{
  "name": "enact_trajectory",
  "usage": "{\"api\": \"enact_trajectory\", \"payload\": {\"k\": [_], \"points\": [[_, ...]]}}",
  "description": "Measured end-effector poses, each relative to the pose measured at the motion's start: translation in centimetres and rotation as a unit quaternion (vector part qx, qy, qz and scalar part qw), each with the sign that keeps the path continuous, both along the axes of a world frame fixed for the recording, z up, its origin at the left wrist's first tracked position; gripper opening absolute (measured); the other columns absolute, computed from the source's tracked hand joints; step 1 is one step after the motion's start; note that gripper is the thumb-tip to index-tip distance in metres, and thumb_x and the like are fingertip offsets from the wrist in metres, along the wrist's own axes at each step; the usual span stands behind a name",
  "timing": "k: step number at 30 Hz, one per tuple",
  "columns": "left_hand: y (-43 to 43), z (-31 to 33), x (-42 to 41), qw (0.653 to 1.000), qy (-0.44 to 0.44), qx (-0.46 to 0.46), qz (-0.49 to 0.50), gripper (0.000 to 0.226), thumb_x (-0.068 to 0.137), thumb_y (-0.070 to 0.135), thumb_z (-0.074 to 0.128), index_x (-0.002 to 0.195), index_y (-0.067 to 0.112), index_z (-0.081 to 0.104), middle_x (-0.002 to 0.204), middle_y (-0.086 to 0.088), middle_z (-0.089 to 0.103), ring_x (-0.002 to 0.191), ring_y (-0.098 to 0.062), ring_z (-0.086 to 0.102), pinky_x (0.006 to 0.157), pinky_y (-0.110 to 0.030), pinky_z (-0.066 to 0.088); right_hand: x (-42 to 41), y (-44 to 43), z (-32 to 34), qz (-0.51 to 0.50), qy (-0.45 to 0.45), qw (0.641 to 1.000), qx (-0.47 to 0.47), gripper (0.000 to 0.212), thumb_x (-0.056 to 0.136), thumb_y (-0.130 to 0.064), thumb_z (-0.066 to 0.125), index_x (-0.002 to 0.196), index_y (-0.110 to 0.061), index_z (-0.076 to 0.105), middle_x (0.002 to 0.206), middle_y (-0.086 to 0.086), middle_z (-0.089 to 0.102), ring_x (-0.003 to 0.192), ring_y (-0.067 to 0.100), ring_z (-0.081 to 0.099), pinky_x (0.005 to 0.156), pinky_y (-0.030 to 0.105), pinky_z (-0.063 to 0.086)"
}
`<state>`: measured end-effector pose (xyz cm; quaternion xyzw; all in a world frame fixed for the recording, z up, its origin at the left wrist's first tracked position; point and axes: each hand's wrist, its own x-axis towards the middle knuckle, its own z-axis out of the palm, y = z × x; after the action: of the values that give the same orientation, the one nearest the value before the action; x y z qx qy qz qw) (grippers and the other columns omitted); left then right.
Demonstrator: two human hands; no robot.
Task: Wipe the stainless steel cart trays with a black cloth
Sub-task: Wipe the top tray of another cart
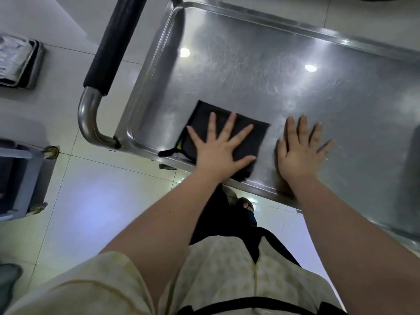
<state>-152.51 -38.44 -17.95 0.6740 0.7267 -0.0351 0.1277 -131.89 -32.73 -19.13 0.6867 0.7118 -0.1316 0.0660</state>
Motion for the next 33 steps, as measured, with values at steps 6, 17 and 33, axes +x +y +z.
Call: {"api": "enact_trajectory", "payload": {"k": [6,17,33], "points": [[-0.8,0.4,-13.7,0.993,0.029,-0.019,0.116,0.077,0.073,0.093,0.012,0.142,0.066,-0.011,0.163,0.015,-0.015,0.148,-0.036,-0.013,0.099,-0.082,-0.008,-0.2,-0.1,0.0,0.0,0.002,1.0,0.001,0.061,0.096,-0.052,0.013,0.155,-0.037,0.006,0.165,-0.005,0.001,0.149,0.035,-0.006,0.112,0.068,-0.007],[-5.1,0.2,-5.7,0.997,0.02,-0.022,0.07,0.079,0.077,0.091,0.007,0.146,0.059,-0.013,0.163,0.006,-0.018,0.145,-0.043,-0.019,0.099,-0.081,-0.01,0.3,-0.5,0.2,0.001,-0.024,1.0,-0.01,0.06,0.098,-0.05,0.014,0.155,-0.037,0.002,0.165,-0.005,-0.001,0.149,0.035,-0.007,0.111,0.068,-0.01],[-2.2,0.4,-8.1,0.999,0.011,-0.008,0.042,0.08,0.076,0.091,0.021,0.147,0.061,-0.002,0.164,0.01,-0.01,0.147,-0.041,-0.014,0.097,-0.082,-0.011,-10.9,6.8,0.6,0.106,-0.02,0.993,-0.039,0.057,0.097,-0.06,0.001,0.15,-0.046,-0.016,0.163,-0.005,-0.016,0.143,0.044,-0.024,0.106,0.071,-0.017]]}}
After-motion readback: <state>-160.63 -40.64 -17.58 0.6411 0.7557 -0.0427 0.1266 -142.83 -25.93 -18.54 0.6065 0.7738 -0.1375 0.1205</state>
